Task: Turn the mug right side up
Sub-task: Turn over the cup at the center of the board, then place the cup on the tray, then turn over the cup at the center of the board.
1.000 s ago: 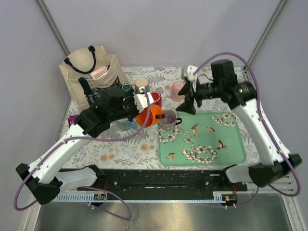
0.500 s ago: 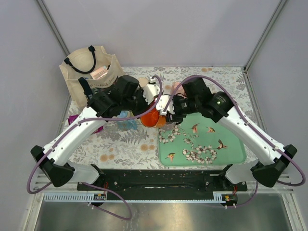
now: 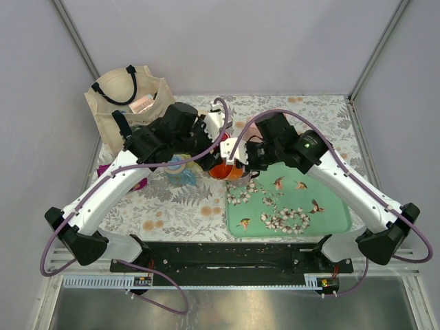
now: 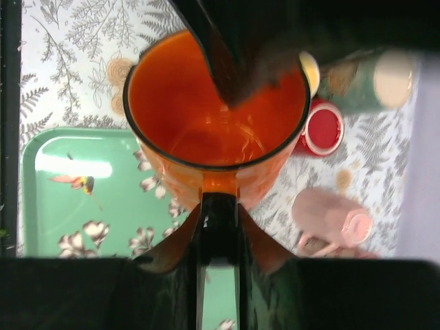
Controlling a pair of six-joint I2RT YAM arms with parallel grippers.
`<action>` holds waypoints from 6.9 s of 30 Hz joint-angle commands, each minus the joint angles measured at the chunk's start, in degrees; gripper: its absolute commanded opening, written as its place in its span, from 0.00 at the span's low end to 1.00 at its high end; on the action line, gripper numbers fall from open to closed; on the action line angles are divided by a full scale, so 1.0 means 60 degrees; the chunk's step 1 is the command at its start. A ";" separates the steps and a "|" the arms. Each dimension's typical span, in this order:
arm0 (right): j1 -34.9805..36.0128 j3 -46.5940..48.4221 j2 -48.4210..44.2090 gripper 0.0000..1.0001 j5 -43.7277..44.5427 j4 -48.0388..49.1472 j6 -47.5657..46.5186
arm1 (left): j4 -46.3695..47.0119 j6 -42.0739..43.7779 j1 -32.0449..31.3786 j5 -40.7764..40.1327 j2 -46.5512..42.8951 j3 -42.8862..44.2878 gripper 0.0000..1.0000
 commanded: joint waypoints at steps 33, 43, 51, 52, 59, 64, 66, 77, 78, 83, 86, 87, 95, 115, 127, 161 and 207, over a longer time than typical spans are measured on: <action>-0.6927 -0.4812 0.0339 0.00 -0.3317 0.1990 -0.0983 | 0.0244 0.0848 0.1097 0.0677 -0.0585 -0.0153 0.90; -0.6942 -0.5017 0.0882 0.13 -0.2850 0.1318 -0.1847 | 0.0361 0.0863 0.1185 0.0984 -0.0804 -0.0563 0.89; -0.7132 -0.5310 0.0633 0.42 -0.2263 0.0540 -0.2185 | 0.0449 0.0965 0.1287 0.1146 -0.1053 -0.0945 0.89; -0.7161 -0.5324 0.0575 0.44 -0.2234 0.0526 -0.2113 | 0.0434 0.0994 0.1302 0.1175 -0.1097 -0.0988 0.89; -0.7264 -0.4930 0.0618 0.50 -0.2043 0.0424 -0.1630 | 0.0522 0.0965 0.1639 0.1395 -0.1332 -0.1355 0.89; -0.7308 -0.4154 0.0092 0.61 -0.2496 -0.0469 -0.0986 | 0.0551 0.0658 0.1785 0.1497 -0.1434 -0.1209 0.92; -0.7308 -0.3833 -0.0055 0.66 -0.2905 -0.0500 0.0007 | 0.0610 0.0351 0.1902 0.1497 -0.1406 -0.1194 0.99; -0.6797 -0.3772 0.0119 0.65 -0.1535 0.1961 0.6442 | 0.0713 0.0013 0.2181 0.1893 -0.1478 -0.1369 0.99; -0.6752 -0.3757 0.0207 0.64 -0.1255 0.1975 0.6428 | 0.0698 0.0013 0.2181 0.1922 -0.1493 -0.1413 0.99; -0.6693 -0.3582 0.0807 0.60 -0.0785 0.2093 0.6574 | 0.0698 0.0057 0.2342 0.2054 -0.1552 -0.1516 0.99; -0.6634 -0.3596 0.1072 0.56 -0.0433 0.2151 0.6692 | 0.0712 0.0100 0.2518 0.1996 -0.1581 -0.1516 0.99; -0.6605 -0.3625 0.1159 0.55 -0.0418 0.2137 0.6692 | 0.0698 0.0101 0.2591 0.1996 -0.1625 -0.1502 0.99; -0.6225 -0.3669 0.1599 0.46 -0.0316 0.2253 0.6721 | 0.0713 0.0130 0.3118 0.2142 -0.1713 -0.1443 0.99; -0.5770 -0.2513 0.2815 0.12 0.0125 0.2693 0.6488 | 0.0639 -0.0046 0.3749 0.2493 -0.1669 -0.1135 0.99; -0.5287 -0.1634 0.3328 0.04 -0.0022 0.2474 0.4994 | 0.0639 0.0072 0.3793 0.2435 -0.1684 -0.1091 0.99; -0.5257 0.2438 0.4865 0.54 -0.0183 0.2268 0.3923 | 0.0288 0.0730 0.3676 0.2435 -0.1215 -0.0725 0.99; -0.5243 0.6423 0.9363 0.58 -0.0623 -0.0676 0.3000 | -0.0196 0.1331 0.4071 0.2670 -0.2035 -0.1545 0.99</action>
